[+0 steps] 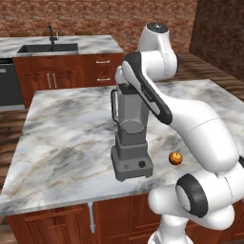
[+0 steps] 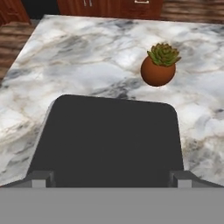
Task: Open the blender lid, put the orange in the blender, close the lid, and start the blender.
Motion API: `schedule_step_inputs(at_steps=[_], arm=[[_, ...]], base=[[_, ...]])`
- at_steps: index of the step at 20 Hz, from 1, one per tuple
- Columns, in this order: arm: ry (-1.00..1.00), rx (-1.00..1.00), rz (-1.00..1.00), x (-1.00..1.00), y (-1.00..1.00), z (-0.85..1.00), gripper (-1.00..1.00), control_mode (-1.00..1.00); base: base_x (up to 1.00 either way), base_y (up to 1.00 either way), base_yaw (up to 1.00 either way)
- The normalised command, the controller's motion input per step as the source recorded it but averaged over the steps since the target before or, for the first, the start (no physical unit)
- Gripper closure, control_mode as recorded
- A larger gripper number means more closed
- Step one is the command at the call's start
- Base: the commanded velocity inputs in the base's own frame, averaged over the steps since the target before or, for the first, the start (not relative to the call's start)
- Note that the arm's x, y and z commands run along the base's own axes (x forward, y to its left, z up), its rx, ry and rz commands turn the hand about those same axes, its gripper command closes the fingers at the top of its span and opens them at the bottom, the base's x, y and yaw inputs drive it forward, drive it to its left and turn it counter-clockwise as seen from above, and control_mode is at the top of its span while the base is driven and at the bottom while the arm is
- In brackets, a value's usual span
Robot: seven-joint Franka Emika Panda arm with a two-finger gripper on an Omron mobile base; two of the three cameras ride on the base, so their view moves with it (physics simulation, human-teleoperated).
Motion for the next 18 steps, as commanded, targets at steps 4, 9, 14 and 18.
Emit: schedule_step_inputs(at_steps=[4, 9, 14, 18], arm=[[0.0, 0.0, 0.0, 0.2, 0.0, -0.11, -1.0, -1.0], [0.03, 0.0, 0.0, 0.19, 0.07, -0.12, -1.0, -1.0], [0.06, 0.0, 0.0, 0.05, 0.05, -0.27, 1.0, -1.0], [0.01, 0.0, 0.0, 0.0, 0.01, -0.08, 1.0, -1.0]], base=[[0.0, 0.0, 0.0], [0.0, 0.0, 0.0], [0.0, 0.0, 0.0], [0.0, 0.0, 0.0]])
